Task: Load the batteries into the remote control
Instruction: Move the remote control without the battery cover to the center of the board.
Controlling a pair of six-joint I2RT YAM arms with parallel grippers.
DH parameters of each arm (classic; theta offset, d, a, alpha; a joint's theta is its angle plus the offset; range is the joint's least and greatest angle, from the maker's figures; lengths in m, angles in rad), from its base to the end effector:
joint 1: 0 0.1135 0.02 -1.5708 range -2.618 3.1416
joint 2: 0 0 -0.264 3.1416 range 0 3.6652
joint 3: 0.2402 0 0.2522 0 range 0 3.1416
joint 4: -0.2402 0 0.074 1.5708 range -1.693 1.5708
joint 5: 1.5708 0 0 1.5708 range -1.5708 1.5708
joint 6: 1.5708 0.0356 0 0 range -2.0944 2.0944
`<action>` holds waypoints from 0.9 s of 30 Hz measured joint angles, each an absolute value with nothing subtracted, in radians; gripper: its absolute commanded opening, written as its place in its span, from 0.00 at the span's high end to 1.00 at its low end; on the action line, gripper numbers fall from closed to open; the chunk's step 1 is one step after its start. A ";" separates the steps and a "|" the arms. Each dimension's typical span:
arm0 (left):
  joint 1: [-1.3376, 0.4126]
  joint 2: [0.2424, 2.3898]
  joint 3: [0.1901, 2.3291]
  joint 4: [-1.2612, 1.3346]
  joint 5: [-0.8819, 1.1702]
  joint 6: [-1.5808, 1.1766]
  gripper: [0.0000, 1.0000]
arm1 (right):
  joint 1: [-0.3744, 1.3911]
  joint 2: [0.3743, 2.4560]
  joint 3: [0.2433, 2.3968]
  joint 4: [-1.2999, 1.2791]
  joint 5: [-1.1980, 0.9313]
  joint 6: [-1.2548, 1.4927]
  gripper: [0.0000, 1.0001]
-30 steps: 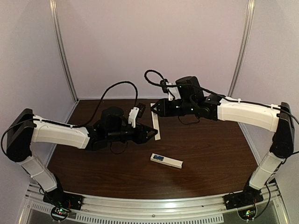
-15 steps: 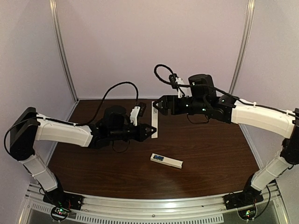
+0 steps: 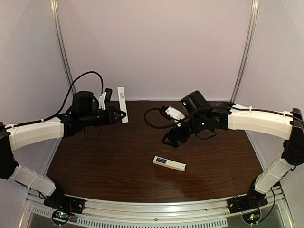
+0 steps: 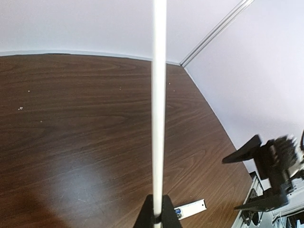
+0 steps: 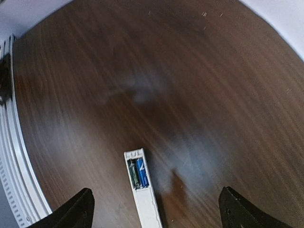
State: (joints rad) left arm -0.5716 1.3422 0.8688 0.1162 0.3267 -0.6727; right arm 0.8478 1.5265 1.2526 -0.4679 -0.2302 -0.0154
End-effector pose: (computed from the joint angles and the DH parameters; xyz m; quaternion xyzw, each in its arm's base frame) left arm 0.2516 -0.1754 0.2747 0.0517 0.8142 -0.4365 0.3794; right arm 0.2192 0.2607 0.2953 -0.4224 0.8065 0.2579 0.3234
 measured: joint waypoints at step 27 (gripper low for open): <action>-0.526 1.299 0.851 -0.010 0.424 -0.659 1.00 | 0.967 1.977 1.350 -0.733 -0.173 -0.314 0.53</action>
State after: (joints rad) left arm -0.5259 1.2995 0.8509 -0.0097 0.4240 -0.6594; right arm 0.9672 1.9774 1.3499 -0.7330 -0.1734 -0.3141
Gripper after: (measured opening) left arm 0.021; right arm 0.513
